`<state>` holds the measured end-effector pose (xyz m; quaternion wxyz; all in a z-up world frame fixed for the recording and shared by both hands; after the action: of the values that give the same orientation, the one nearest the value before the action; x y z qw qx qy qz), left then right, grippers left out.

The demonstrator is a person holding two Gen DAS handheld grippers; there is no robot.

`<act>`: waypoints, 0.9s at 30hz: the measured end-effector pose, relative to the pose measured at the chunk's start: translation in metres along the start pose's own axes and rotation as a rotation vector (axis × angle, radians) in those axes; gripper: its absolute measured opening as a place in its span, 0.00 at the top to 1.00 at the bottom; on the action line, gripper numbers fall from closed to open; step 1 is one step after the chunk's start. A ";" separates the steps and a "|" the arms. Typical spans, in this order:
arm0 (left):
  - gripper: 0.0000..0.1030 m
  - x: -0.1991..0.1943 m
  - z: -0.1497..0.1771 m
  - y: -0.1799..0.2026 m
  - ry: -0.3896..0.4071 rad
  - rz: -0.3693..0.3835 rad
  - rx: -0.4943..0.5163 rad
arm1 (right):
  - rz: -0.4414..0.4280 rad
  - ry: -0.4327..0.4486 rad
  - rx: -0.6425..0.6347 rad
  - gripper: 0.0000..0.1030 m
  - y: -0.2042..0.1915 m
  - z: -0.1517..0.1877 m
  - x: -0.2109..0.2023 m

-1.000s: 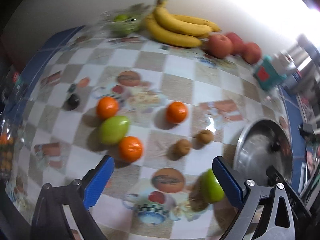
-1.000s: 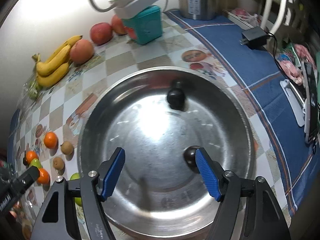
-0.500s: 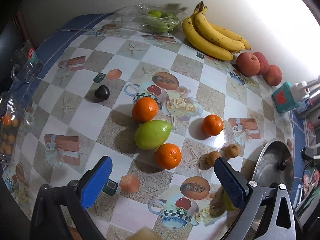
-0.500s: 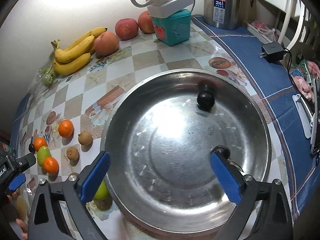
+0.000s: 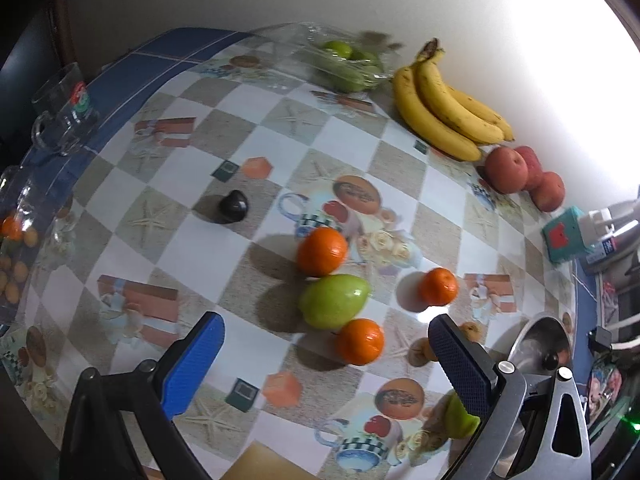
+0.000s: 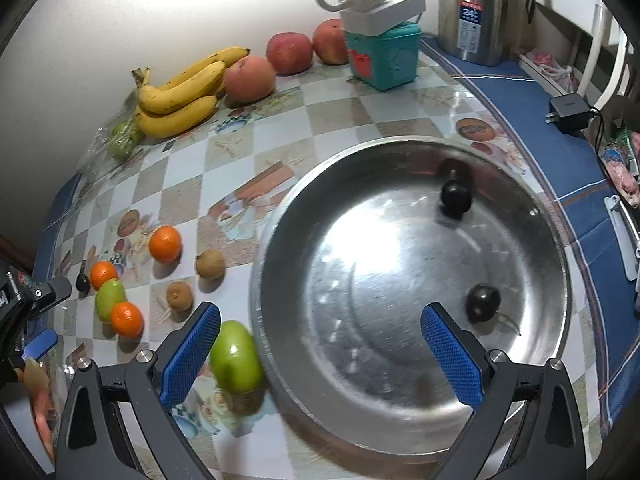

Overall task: Organize fruits
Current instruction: 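Move the right tool back toward the green mango-like fruit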

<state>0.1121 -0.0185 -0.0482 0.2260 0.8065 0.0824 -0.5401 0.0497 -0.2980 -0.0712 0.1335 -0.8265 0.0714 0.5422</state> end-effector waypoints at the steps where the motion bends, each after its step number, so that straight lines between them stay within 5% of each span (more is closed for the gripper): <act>1: 0.00 0.000 -0.001 -0.004 -0.002 0.000 -0.007 | -0.001 0.001 -0.009 0.03 -0.004 0.000 0.000; 7: 0.00 -0.006 -0.017 -0.023 0.005 0.014 -0.026 | -0.034 -0.017 -0.080 0.03 -0.038 0.006 0.002; 15: 0.00 -0.009 -0.027 -0.033 0.040 -0.072 0.099 | -0.117 -0.051 -0.148 0.03 -0.083 0.017 0.006; 27: 0.00 -0.007 -0.018 -0.017 0.019 -0.060 0.207 | -0.196 -0.111 -0.108 0.03 -0.091 0.025 0.013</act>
<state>0.1179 0.0060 -0.0404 0.1242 0.8278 0.0523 -0.5446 0.0574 -0.2030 -0.0794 0.1448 -0.8041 -0.0466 0.5747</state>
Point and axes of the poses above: each gripper's, at about its wrist camera, not at the fingertips, and x roughly the way its jaws point, y to its right, z to its underside, the point moved 5 cm from there along x, roughly the way its jaws point, and after that the axes turned 9 degrees about -x, right-handed, at the moved point
